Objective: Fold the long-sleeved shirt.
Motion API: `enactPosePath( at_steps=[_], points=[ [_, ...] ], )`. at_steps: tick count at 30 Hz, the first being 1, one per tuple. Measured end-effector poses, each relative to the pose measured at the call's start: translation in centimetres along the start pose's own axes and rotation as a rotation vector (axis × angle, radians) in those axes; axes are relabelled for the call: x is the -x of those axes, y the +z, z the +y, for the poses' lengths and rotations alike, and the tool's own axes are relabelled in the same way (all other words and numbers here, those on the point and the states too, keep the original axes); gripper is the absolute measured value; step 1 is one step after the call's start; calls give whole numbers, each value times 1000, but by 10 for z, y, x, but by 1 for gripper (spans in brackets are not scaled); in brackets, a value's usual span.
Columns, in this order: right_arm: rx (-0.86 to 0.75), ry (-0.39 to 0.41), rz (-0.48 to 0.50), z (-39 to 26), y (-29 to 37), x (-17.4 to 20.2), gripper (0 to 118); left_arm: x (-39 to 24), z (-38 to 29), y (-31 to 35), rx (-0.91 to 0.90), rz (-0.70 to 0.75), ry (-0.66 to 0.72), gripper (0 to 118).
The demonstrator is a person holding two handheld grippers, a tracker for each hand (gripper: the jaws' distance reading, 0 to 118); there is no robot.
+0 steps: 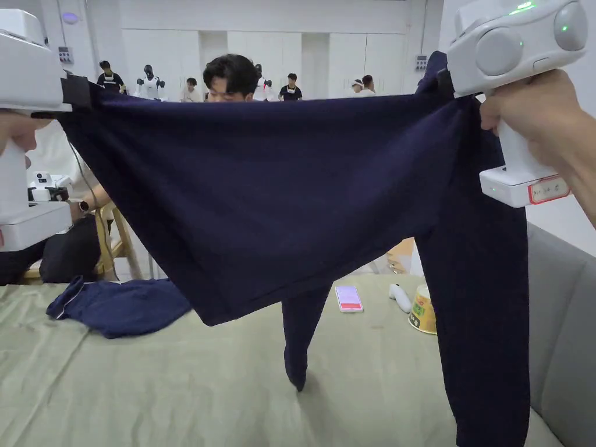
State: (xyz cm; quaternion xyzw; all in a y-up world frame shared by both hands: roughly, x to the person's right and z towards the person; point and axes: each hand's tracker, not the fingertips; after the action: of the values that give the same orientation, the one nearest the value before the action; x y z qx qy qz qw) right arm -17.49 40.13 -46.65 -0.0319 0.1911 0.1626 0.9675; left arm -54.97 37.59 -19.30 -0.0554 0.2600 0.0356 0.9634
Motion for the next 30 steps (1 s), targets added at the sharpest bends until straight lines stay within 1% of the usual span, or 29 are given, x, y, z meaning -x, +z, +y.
enactPosePath(
  at_steps=[3,7,8,9,14,18,21,23,27,30],
  points=[
    [58,-35,18,-44,-24,4,3,-7,-38,-19,71,5,10,9],
    [166,-77,67,-118,-52,17,3,-12,-108,-43,181,-8,12,9],
    [193,-97,78,-136,-57,20,3,2,-121,-63,206,-7,16,9],
    [217,-113,84,-155,-62,25,3,2,-139,-68,227,-8,22,9],
    [341,-113,110,-231,-79,48,3,3,-216,-83,360,-1,69,9],
    [380,-114,115,-264,-89,56,3,4,-246,-81,406,8,94,9],
    [383,-127,133,-270,-78,55,3,3,-253,-69,411,15,94,9],
    [341,-156,161,-273,-60,51,3,1,-253,-53,394,4,83,9],
    [322,-168,164,-294,-5,45,3,-8,-260,4,356,-30,38,9],
    [339,-212,185,-329,42,39,3,-12,-283,50,372,-39,-14,9]
  ],
)
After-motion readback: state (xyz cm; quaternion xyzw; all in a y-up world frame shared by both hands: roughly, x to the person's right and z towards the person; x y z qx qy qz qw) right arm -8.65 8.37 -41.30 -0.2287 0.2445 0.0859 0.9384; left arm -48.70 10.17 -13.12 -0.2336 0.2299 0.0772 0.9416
